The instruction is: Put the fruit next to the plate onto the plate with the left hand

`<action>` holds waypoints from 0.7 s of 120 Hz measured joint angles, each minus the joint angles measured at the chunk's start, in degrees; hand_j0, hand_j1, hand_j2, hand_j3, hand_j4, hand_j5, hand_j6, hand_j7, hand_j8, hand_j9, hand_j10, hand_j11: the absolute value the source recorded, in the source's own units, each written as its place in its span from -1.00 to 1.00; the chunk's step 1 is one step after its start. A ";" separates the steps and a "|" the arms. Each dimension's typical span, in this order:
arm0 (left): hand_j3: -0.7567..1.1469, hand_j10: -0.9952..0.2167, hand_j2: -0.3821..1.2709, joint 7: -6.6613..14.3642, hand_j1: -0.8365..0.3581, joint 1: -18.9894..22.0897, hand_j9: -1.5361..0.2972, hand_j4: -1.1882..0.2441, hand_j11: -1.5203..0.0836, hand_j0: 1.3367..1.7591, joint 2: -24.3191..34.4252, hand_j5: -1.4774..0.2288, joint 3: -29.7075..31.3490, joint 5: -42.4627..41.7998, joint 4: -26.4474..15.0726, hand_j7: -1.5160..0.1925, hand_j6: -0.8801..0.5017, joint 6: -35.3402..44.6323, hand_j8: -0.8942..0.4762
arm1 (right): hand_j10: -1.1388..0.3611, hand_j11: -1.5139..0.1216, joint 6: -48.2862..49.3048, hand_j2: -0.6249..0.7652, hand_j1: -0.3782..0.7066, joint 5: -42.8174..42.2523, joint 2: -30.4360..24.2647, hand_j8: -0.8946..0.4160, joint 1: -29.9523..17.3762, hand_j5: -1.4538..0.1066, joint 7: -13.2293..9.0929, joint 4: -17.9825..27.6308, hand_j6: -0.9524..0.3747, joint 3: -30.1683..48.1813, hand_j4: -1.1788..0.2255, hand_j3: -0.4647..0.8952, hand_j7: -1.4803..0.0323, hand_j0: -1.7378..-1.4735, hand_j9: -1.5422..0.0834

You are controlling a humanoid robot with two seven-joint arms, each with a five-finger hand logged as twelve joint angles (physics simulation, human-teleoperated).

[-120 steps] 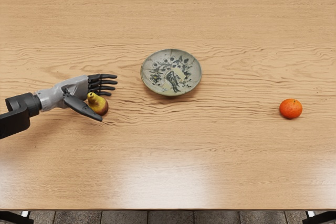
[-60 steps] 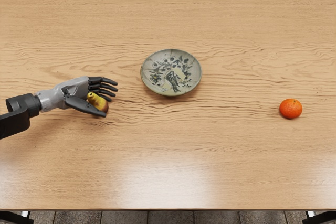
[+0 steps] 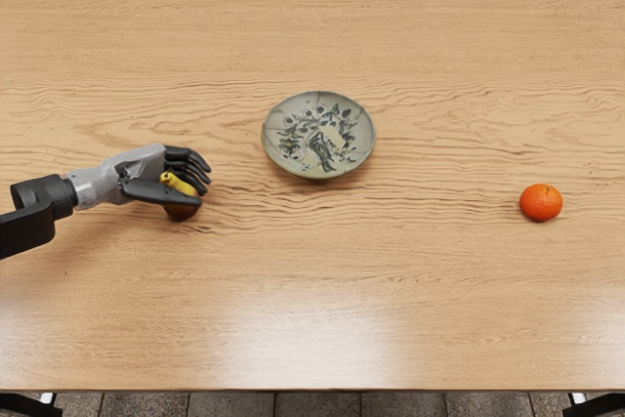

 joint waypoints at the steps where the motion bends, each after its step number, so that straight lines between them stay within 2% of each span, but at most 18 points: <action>1: -0.21 -0.03 -0.39 0.00 -0.24 0.00 -0.21 -0.19 -0.11 0.52 0.00 -0.21 0.00 0.00 0.00 -0.17 -0.60 0.00 -0.58 | 0.48 0.80 0.00 -0.11 -0.88 0.00 0.00 0.32 0.00 0.81 0.00 0.00 0.39 0.00 0.64 -0.32 0.91 -0.40 0.85; 20: -0.20 0.06 -0.37 0.00 -0.38 0.00 -0.31 -0.28 -0.22 0.52 0.00 -0.32 0.02 0.02 -0.02 -0.28 -0.70 -0.02 -0.67 | 0.48 0.80 0.00 -0.11 -0.88 0.00 0.00 0.32 0.00 0.81 0.00 -0.02 0.39 0.00 0.64 -0.32 0.91 -0.40 0.85; 60: -0.21 0.15 -0.41 0.05 -0.52 0.00 -0.53 -0.42 -0.45 0.50 0.00 -0.55 0.16 0.24 -0.39 -0.51 -0.85 -0.11 -0.59 | 0.48 0.80 0.00 -0.11 -0.88 0.00 0.00 0.32 0.00 0.81 0.01 -0.02 0.39 0.00 0.64 -0.32 0.91 -0.40 0.85; 84: -0.21 0.20 -0.46 0.03 -0.53 -0.01 -0.62 -0.46 -0.54 0.47 0.00 -0.63 0.15 0.69 -0.58 -0.59 -0.89 -0.17 -0.55 | 0.48 0.80 0.00 -0.11 -0.88 0.00 0.00 0.32 0.00 0.81 0.00 -0.03 0.39 0.00 0.64 -0.32 0.91 -0.40 0.85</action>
